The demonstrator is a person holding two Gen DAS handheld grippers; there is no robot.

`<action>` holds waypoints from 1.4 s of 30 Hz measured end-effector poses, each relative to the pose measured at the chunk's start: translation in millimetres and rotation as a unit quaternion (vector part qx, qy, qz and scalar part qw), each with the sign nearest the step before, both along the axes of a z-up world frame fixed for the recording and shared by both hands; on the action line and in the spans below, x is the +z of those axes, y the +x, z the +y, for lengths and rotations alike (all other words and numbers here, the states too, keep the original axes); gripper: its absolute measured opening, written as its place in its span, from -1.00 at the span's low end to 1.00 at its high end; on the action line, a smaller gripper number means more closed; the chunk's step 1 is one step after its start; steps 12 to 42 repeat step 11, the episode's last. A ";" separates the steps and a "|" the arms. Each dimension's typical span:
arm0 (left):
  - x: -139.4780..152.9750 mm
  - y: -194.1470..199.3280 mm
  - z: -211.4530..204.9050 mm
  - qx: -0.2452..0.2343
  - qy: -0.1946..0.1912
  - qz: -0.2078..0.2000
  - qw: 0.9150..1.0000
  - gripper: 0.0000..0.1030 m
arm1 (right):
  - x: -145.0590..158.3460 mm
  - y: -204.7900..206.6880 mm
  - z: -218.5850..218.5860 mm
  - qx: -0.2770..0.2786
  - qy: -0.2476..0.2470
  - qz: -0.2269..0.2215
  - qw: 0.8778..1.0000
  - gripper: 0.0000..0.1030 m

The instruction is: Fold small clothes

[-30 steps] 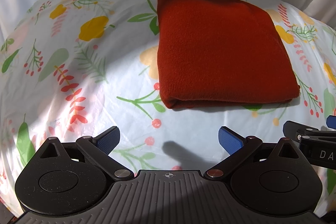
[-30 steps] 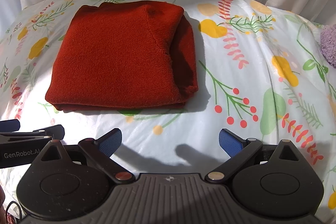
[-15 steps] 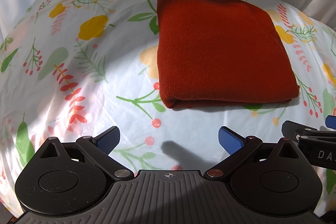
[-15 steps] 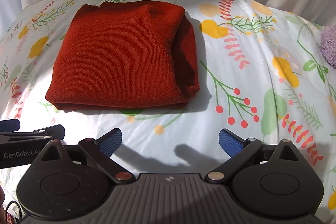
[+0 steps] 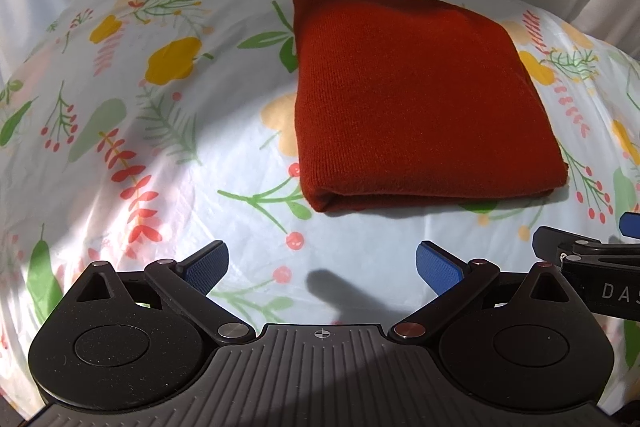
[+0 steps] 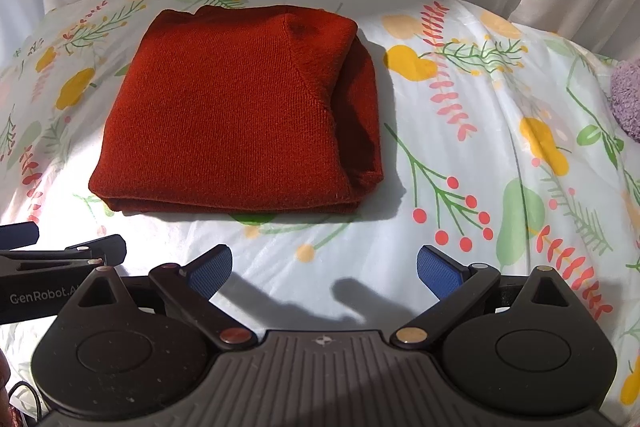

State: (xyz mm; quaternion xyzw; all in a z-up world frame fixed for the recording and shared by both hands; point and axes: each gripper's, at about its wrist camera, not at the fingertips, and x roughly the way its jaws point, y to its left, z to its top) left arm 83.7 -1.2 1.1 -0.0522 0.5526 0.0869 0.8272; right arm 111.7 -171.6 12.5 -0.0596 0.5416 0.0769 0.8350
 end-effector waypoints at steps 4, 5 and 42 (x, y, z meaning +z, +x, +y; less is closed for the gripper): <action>-2.9 1.6 -1.3 -0.004 0.001 0.009 1.000 0.99 | -0.2 0.5 0.2 -0.002 0.000 -0.001 1.000 0.92; -3.4 2.2 -1.6 -0.006 0.000 0.010 1.000 0.99 | -0.1 0.9 0.1 -0.003 0.000 -0.002 1.000 0.92; -5.5 4.6 -0.8 -0.007 0.006 0.022 1.000 0.99 | 0.5 3.2 -0.1 -0.007 -0.001 -0.004 1.000 0.92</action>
